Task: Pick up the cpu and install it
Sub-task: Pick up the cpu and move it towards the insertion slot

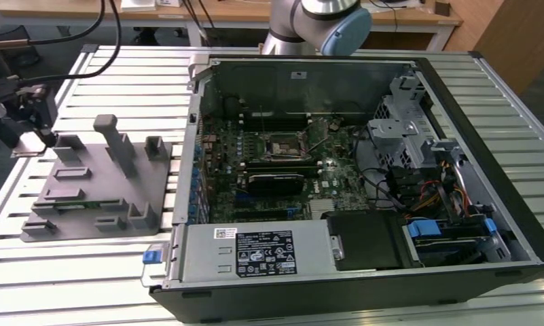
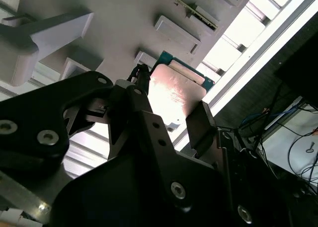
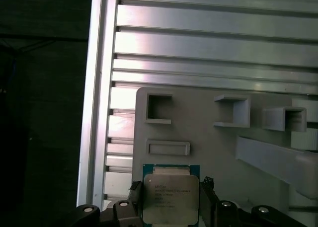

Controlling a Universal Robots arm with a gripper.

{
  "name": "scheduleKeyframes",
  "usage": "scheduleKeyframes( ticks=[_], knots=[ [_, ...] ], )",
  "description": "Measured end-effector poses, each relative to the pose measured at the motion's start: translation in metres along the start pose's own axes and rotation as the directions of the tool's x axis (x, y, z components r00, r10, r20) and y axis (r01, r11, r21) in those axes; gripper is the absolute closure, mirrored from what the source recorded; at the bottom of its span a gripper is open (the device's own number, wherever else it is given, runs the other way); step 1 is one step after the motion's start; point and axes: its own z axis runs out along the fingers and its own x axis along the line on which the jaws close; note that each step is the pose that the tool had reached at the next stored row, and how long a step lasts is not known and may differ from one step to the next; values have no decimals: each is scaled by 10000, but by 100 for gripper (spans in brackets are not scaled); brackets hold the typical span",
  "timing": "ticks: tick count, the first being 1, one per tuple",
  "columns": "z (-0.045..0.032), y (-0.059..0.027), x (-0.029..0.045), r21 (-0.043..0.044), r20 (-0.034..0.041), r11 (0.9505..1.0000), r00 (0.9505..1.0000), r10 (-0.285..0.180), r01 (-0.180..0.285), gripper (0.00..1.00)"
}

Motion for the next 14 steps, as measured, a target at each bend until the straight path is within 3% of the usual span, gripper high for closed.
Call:
scheduleKeyframes(
  ticks=[14],
  knots=[
    [-283,21,-3,0,4,10000,10000,-1,1,46]
  ],
)
